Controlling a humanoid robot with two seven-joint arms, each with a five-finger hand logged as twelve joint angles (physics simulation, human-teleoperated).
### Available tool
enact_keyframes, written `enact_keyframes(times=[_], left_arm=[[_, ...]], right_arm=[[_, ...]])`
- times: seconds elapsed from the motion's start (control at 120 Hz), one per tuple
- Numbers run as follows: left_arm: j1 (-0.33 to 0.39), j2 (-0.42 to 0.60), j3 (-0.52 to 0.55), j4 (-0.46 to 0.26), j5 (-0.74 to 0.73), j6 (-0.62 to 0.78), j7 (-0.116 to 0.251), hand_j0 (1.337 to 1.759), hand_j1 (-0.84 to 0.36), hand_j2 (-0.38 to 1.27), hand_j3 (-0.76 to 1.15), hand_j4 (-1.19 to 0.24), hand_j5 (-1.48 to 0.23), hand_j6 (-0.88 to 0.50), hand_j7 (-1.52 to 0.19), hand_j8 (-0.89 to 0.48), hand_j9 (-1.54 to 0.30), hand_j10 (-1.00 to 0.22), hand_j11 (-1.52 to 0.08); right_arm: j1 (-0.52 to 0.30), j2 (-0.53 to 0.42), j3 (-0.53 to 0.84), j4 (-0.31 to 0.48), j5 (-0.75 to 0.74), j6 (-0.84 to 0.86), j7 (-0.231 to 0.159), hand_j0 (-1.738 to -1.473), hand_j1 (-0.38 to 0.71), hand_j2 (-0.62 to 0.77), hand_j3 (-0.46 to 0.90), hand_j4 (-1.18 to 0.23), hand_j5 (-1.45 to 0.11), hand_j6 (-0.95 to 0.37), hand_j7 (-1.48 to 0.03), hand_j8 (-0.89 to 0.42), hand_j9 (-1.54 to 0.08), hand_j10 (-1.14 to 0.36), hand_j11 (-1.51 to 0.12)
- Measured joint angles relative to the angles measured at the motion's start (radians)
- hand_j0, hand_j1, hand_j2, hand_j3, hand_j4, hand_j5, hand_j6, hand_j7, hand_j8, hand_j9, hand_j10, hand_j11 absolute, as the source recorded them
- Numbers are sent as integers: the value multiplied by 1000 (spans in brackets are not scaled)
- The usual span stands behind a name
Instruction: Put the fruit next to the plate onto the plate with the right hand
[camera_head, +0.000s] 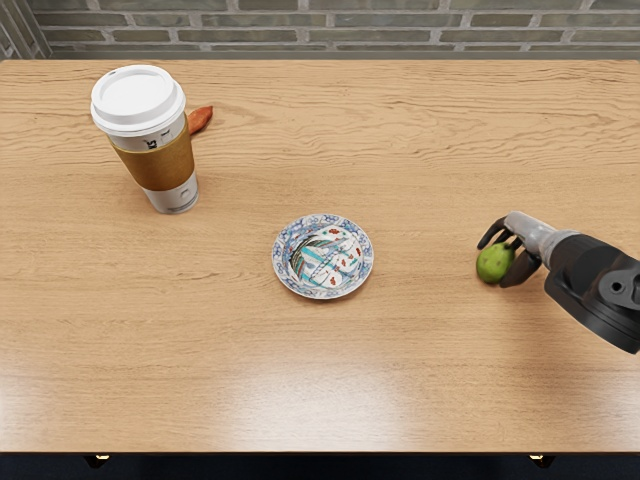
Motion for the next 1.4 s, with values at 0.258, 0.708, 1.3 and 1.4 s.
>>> enact_keyframes(times=[0.258,0.708,1.3,1.4], left_arm=[[0,0,0,0,0,0,0,1658,337,2,0,-10,-13,-10,-13,-10,-13,-10,-13],[0,0,0,0,0,0,0,1658,337,2,0,-10,-13,-10,-13,-10,-13,-10,-13],[3,0,0,1,1,0,0,1658,337,2,0,-10,-13,-10,-13,-10,-13,-10,-13],[6,0,0,1,1,0,0,1658,337,2,0,-10,-13,-10,-13,-10,-13,-10,-13]], right_arm=[[0,1,1,0,0,2,0,-1656,278,90,0,-576,-815,-395,-796,-458,-808,-603,-809],[0,0,7,2,6,4,1,-1653,263,257,0,-590,-1005,-419,-967,-491,-988,-727,-991],[-9,-21,129,36,21,77,2,-1658,316,408,1,-671,-1078,-415,-1010,-454,-1064,-745,-1073],[-13,-18,157,48,28,92,3,-1658,318,412,1,-669,-1081,-413,-1011,-451,-1067,-745,-1076]])
